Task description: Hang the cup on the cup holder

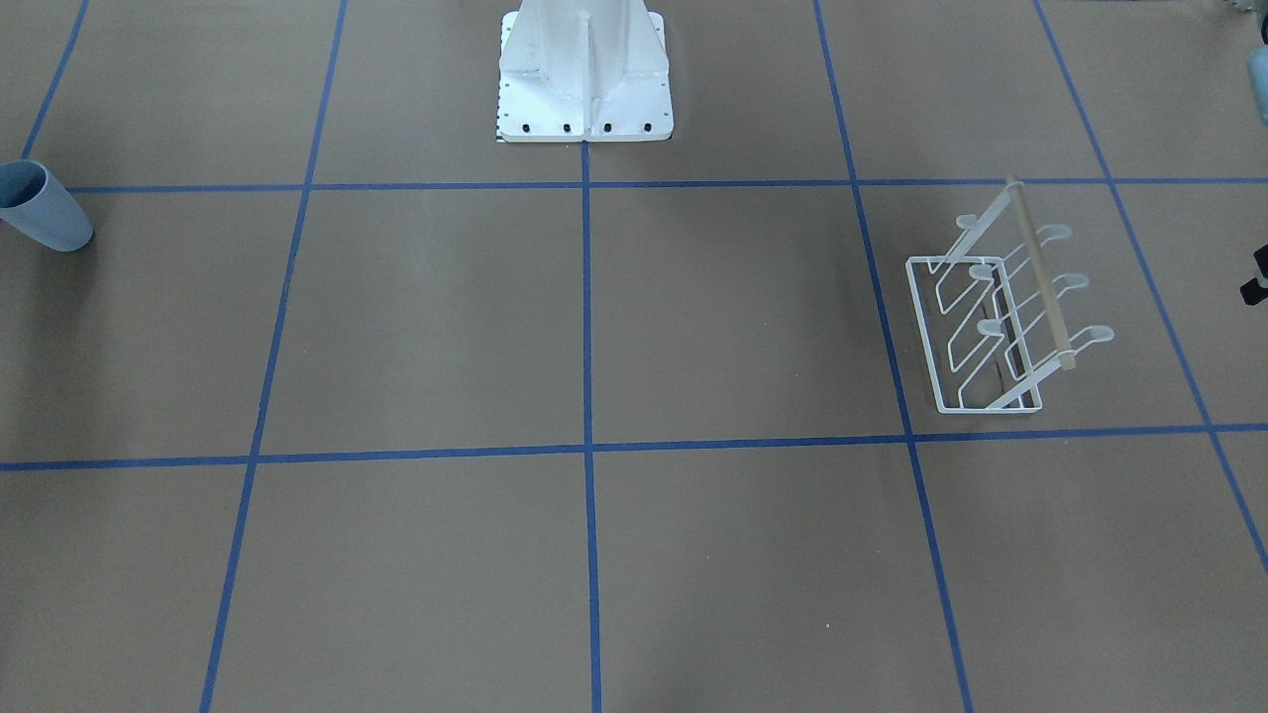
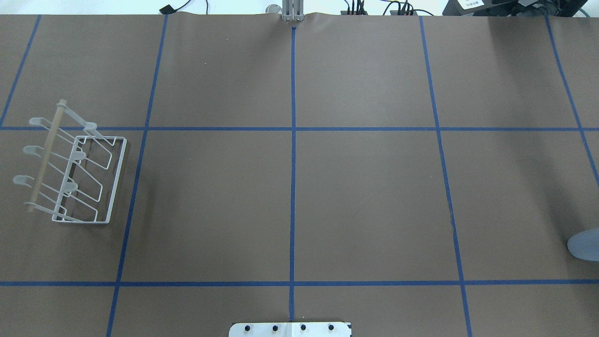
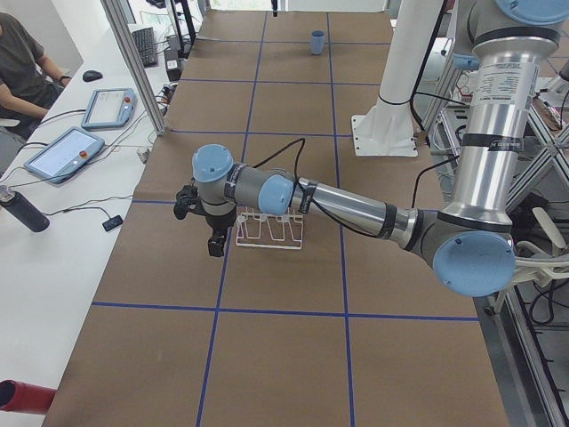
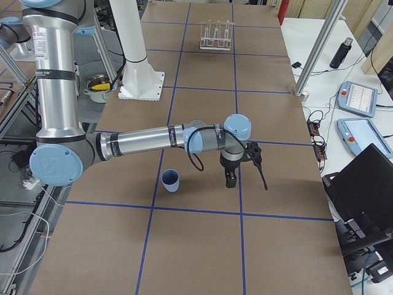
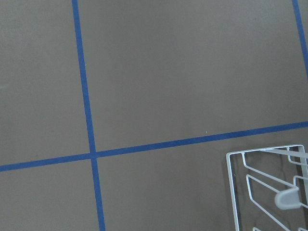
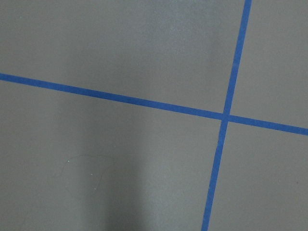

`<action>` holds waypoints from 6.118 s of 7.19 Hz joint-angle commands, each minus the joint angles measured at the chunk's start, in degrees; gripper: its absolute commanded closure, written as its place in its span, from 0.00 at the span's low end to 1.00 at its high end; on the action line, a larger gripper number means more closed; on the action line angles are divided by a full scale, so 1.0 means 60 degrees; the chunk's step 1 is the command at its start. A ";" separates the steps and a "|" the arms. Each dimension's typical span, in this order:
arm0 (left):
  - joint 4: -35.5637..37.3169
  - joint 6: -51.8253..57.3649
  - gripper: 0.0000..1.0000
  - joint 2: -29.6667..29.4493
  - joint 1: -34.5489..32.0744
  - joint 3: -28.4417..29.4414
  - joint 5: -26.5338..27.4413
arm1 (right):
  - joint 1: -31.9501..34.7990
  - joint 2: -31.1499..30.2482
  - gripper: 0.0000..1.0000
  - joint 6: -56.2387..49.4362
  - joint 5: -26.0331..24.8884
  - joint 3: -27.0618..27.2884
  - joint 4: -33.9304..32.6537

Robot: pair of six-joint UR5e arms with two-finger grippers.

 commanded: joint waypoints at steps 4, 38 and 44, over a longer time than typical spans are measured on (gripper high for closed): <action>-0.0272 0.0000 0.02 0.0191 -0.0015 -0.0070 -0.0019 | -0.0315 -0.0313 0.00 0.0515 -0.0061 0.0050 0.0853; -0.0301 -0.0806 0.02 0.0353 0.0131 0.0149 -0.0781 | -0.2790 -0.4415 0.08 0.0514 0.0174 0.0871 0.4720; -0.0287 -0.0923 0.02 0.0280 0.0131 0.0061 -0.0854 | -0.2472 -0.4370 1.00 0.0544 0.0640 0.1015 0.4749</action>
